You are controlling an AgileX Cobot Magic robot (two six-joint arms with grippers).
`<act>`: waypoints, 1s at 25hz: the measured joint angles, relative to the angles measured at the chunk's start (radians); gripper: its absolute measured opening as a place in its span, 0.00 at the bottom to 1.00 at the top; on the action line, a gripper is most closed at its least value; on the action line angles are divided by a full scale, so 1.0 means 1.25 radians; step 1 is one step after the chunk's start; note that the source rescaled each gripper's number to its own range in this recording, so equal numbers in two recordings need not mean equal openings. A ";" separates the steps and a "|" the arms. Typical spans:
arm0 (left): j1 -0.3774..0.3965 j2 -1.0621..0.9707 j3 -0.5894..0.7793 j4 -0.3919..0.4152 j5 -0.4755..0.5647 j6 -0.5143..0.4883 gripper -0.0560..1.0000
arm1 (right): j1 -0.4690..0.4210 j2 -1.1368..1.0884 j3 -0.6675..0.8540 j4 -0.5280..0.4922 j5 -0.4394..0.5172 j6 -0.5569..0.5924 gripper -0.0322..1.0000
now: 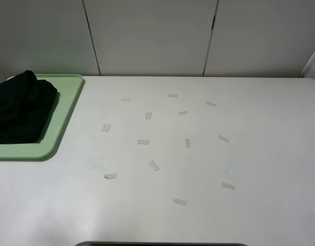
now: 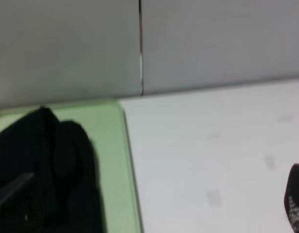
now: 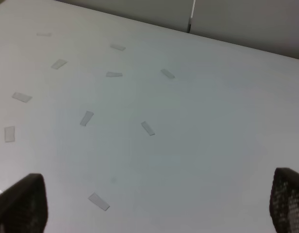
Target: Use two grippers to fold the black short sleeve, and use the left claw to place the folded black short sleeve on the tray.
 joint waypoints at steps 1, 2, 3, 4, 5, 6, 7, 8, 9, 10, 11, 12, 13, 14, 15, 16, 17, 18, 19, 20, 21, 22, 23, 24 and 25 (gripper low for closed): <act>0.000 -0.031 0.000 0.011 0.011 -0.020 1.00 | 0.000 0.000 0.000 0.000 0.000 0.000 1.00; 0.000 -0.068 0.000 0.025 0.028 -0.037 1.00 | 0.000 0.000 0.000 0.000 0.000 0.000 1.00; 0.000 -0.104 0.000 0.045 0.050 -0.051 1.00 | 0.000 0.000 0.000 0.000 0.000 0.000 1.00; 0.000 -0.138 0.000 0.062 0.080 -0.069 1.00 | 0.000 0.000 0.000 0.000 0.000 0.000 1.00; 0.000 -0.165 0.000 0.083 0.108 -0.092 1.00 | 0.000 0.000 0.000 0.000 0.000 0.000 1.00; 0.000 -0.196 0.000 0.103 0.144 -0.119 1.00 | 0.000 0.000 0.000 0.000 0.000 0.000 1.00; 0.000 -0.224 0.000 0.119 0.179 -0.142 1.00 | 0.000 0.000 0.000 0.000 0.000 0.000 1.00; 0.000 -0.246 0.000 0.138 0.206 -0.170 1.00 | 0.000 0.000 0.000 0.000 0.000 0.000 1.00; 0.000 -0.270 0.000 0.157 0.232 -0.194 1.00 | 0.000 0.000 0.000 0.000 0.000 0.000 1.00; 0.000 -0.286 -0.001 0.179 0.254 -0.212 1.00 | 0.000 0.000 0.000 0.000 0.000 0.000 1.00; 0.000 -0.295 -0.007 0.196 0.270 -0.231 1.00 | 0.000 0.000 0.000 0.000 0.000 0.000 1.00; 0.000 -0.296 -0.019 0.220 0.284 -0.247 1.00 | 0.000 0.000 0.000 0.000 0.000 0.000 1.00; 0.000 -0.296 -0.030 0.240 0.301 -0.263 1.00 | 0.000 0.000 0.000 0.000 0.000 0.000 1.00; 0.000 -0.296 -0.045 0.256 0.316 -0.272 1.00 | 0.000 0.000 0.000 0.000 0.000 0.000 1.00; 0.000 -0.296 -0.060 0.273 0.331 -0.281 1.00 | 0.000 0.000 0.000 0.000 0.000 0.000 1.00; 0.000 -0.296 -0.071 0.288 0.355 -0.288 1.00 | 0.000 0.000 0.000 0.000 0.000 0.000 1.00; 0.000 -0.296 -0.078 0.298 0.386 -0.294 1.00 | 0.000 0.000 0.000 0.000 0.000 0.000 1.00; 0.000 -0.296 -0.081 0.305 0.423 -0.295 1.00 | 0.000 0.000 0.000 0.000 0.000 0.000 1.00; 0.000 -0.296 -0.082 0.311 0.460 -0.297 1.00 | 0.000 0.000 0.000 0.000 0.000 0.000 1.00; 0.000 -0.296 -0.081 0.316 0.502 -0.298 1.00 | 0.000 0.000 0.000 0.000 0.000 0.000 1.00; 0.000 -0.296 -0.077 0.317 0.535 -0.298 1.00 | 0.000 0.000 0.000 0.000 0.000 0.000 1.00; 0.000 -0.296 -0.068 0.318 0.551 -0.298 1.00 | 0.000 0.000 0.000 0.000 0.000 0.000 1.00; 0.000 -0.296 -0.057 0.318 0.559 -0.297 1.00 | 0.000 0.000 0.000 0.000 0.000 0.000 1.00; 0.000 -0.296 -0.041 0.319 0.560 -0.295 1.00 | 0.000 0.000 0.000 0.000 0.000 0.000 1.00; 0.000 -0.296 -0.030 0.319 0.559 -0.295 1.00 | 0.000 0.000 0.000 0.000 0.000 0.000 1.00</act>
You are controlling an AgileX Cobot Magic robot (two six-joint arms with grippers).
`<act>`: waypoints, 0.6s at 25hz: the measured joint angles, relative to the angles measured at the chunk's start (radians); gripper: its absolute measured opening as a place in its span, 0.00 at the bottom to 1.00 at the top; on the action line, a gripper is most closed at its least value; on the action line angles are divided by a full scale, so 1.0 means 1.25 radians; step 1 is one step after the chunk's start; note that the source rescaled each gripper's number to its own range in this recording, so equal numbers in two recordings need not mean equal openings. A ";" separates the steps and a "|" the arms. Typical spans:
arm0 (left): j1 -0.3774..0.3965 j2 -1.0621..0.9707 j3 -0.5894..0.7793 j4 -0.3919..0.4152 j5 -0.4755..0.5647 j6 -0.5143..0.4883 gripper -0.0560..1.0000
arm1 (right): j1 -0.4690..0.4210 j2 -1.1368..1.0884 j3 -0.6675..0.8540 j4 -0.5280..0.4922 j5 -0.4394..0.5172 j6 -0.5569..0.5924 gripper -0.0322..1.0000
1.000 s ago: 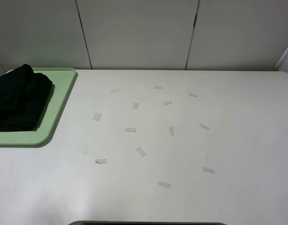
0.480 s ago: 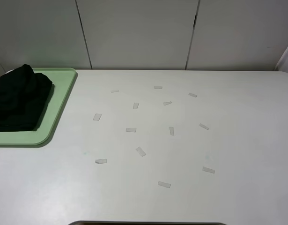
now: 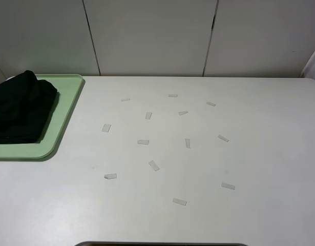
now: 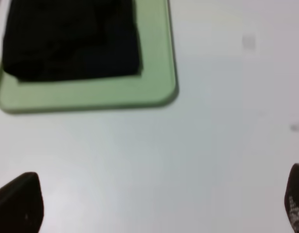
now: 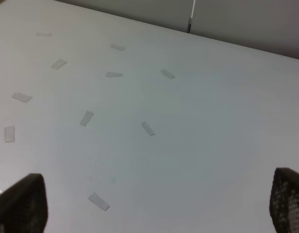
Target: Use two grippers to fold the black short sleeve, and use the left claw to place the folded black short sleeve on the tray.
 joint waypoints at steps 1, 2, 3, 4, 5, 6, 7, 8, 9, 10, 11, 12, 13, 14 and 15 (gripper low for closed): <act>0.000 0.000 0.006 0.000 -0.007 0.000 1.00 | 0.000 0.000 0.000 0.000 0.000 0.000 1.00; 0.000 0.000 0.010 0.000 -0.021 0.000 1.00 | 0.000 0.000 0.000 0.000 0.000 0.000 1.00; 0.000 0.000 0.018 0.000 -0.036 0.000 1.00 | 0.000 0.000 0.000 0.000 0.000 0.000 1.00; 0.000 0.000 0.023 0.000 -0.042 0.000 1.00 | 0.000 0.000 0.000 0.000 0.000 0.000 1.00; 0.000 0.000 0.025 0.000 -0.044 0.000 1.00 | 0.000 0.000 0.000 0.000 0.000 0.000 1.00; 0.000 0.000 0.025 0.000 -0.046 0.000 1.00 | 0.000 0.000 0.000 0.000 0.000 0.000 1.00; 0.000 0.000 0.025 0.000 -0.046 0.000 1.00 | 0.000 0.000 0.000 0.000 0.000 0.000 1.00; 0.000 0.000 0.025 0.000 -0.046 0.000 1.00 | 0.000 0.000 0.000 0.000 0.000 0.000 1.00; 0.000 0.000 0.025 0.000 -0.046 0.000 1.00 | 0.000 0.000 0.000 0.000 0.000 0.000 1.00; 0.000 0.000 0.025 0.000 -0.046 0.000 1.00 | 0.000 0.000 0.000 0.000 0.000 0.000 1.00; 0.000 0.000 0.025 0.000 -0.046 0.000 1.00 | 0.000 0.000 0.000 0.000 0.000 0.000 1.00; 0.000 0.000 0.025 0.000 -0.046 0.000 1.00 | 0.000 0.000 0.000 0.000 0.000 0.000 1.00; 0.000 0.000 0.025 0.000 -0.046 0.000 1.00 | 0.000 0.000 0.000 0.000 0.000 0.000 1.00; 0.000 0.000 0.025 0.000 -0.046 0.000 1.00 | 0.000 0.000 0.000 0.000 0.000 0.000 1.00; 0.000 0.000 0.025 0.000 -0.046 0.000 1.00 | 0.000 0.000 0.000 0.000 0.000 0.000 1.00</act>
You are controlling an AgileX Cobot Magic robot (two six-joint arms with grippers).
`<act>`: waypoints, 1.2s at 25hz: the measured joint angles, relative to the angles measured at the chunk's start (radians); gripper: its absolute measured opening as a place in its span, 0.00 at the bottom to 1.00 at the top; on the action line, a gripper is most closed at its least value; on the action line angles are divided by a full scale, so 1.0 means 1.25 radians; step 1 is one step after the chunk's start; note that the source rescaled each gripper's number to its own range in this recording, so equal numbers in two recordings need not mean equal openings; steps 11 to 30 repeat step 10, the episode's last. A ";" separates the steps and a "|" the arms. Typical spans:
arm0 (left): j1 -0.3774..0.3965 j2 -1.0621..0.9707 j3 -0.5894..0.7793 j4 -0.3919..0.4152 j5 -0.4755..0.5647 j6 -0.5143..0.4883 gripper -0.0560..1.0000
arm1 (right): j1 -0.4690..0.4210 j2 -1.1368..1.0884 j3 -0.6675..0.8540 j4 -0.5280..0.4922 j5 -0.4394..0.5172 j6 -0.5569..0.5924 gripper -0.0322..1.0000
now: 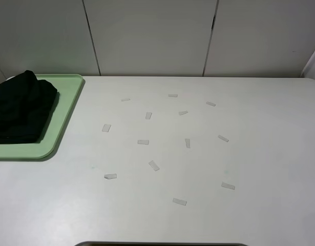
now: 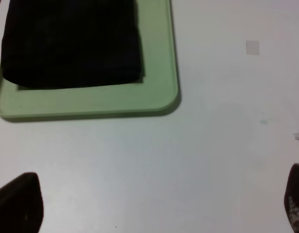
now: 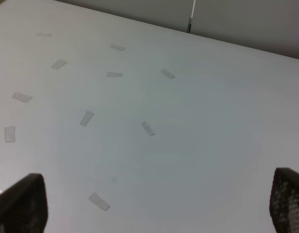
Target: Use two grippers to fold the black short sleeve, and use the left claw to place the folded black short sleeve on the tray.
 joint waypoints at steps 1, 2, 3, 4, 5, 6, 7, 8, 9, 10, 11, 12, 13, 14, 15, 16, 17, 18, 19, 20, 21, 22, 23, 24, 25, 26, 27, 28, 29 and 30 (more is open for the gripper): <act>-0.001 0.000 0.000 0.000 0.000 0.000 1.00 | 0.000 0.000 0.000 0.000 0.000 0.000 1.00; -0.006 0.000 0.000 0.000 0.000 0.000 1.00 | 0.000 0.000 0.000 0.000 0.000 0.000 1.00; -0.013 0.000 0.000 0.000 0.000 0.000 1.00 | 0.000 0.000 0.000 0.000 0.000 0.000 1.00; -0.024 0.000 0.000 0.000 0.000 0.000 1.00 | 0.000 0.000 0.000 0.000 0.000 0.000 1.00; -0.036 0.000 0.000 0.000 0.000 0.000 1.00 | 0.000 0.000 0.000 0.000 0.000 0.000 1.00; -0.053 0.000 0.000 0.000 0.000 0.000 1.00 | 0.000 0.000 0.000 0.000 0.000 0.000 1.00; -0.070 0.000 0.000 0.000 0.000 0.000 1.00 | 0.000 0.000 0.000 0.000 0.000 0.000 1.00; -0.083 0.000 0.000 0.000 0.000 0.000 1.00 | 0.000 0.000 0.000 0.000 0.000 0.000 1.00; -0.094 0.000 0.000 0.000 0.000 0.000 1.00 | 0.000 0.000 0.000 0.000 0.000 0.000 1.00; -0.099 0.000 0.000 0.000 0.000 0.000 1.00 | 0.000 0.000 0.000 0.000 0.000 0.000 1.00; -0.099 0.000 0.000 0.000 0.000 0.000 1.00 | 0.000 0.000 0.000 0.000 0.000 0.000 1.00; -0.099 0.000 0.000 0.000 0.000 0.000 1.00 | 0.000 0.000 0.000 0.000 0.000 0.000 1.00; -0.099 0.000 0.000 0.000 0.000 0.000 1.00 | 0.000 0.000 0.000 0.000 0.000 0.000 1.00; -0.099 0.000 0.000 0.000 0.000 0.000 1.00 | 0.000 0.000 0.000 0.000 0.000 0.000 1.00; -0.099 0.000 0.000 0.000 0.000 0.000 1.00 | 0.000 0.000 0.000 0.000 0.000 0.000 1.00; -0.099 0.000 0.000 0.000 0.000 0.000 1.00 | 0.000 0.000 0.000 0.000 0.000 0.000 1.00; -0.099 0.000 0.000 0.000 0.000 0.000 1.00 | 0.000 0.000 0.000 0.000 0.000 0.000 1.00; -0.099 0.000 0.000 0.000 0.000 0.000 1.00 | 0.000 0.000 0.000 0.000 0.000 0.000 1.00; -0.099 0.000 0.000 0.000 0.000 0.000 1.00 | 0.000 0.000 0.000 0.000 0.000 0.000 1.00; -0.099 0.000 0.000 0.000 0.000 0.000 1.00 | 0.000 0.000 0.000 0.000 0.000 0.000 1.00; -0.099 0.000 0.000 0.000 0.000 0.000 1.00 | 0.000 0.000 0.000 0.000 0.000 0.000 1.00; -0.099 0.000 0.000 0.000 0.000 0.000 1.00 | 0.000 0.000 0.000 0.000 0.000 0.000 1.00; -0.099 0.000 0.000 0.000 0.000 0.000 1.00 | 0.000 0.000 0.000 0.000 0.000 0.000 1.00; -0.099 0.000 0.000 0.000 0.000 0.000 1.00 | 0.000 0.000 0.000 0.000 0.000 0.000 1.00; -0.099 0.000 0.000 0.000 0.000 0.000 1.00 | 0.000 0.000 0.000 0.000 0.000 0.000 1.00; -0.099 0.000 0.000 0.000 0.000 0.000 1.00 | 0.000 0.000 0.000 0.000 0.000 0.000 1.00; -0.099 0.000 0.000 0.000 0.000 0.000 1.00 | 0.000 0.000 0.000 0.000 0.000 0.000 1.00; -0.099 0.000 0.000 0.000 0.000 0.000 1.00 | 0.000 0.000 0.000 0.000 0.000 0.000 1.00; -0.099 0.000 0.000 0.000 0.000 0.000 1.00 | 0.000 0.000 0.000 0.000 0.000 0.000 1.00; -0.099 0.000 0.000 0.000 0.000 0.000 1.00 | 0.000 0.000 0.000 0.000 0.000 0.000 1.00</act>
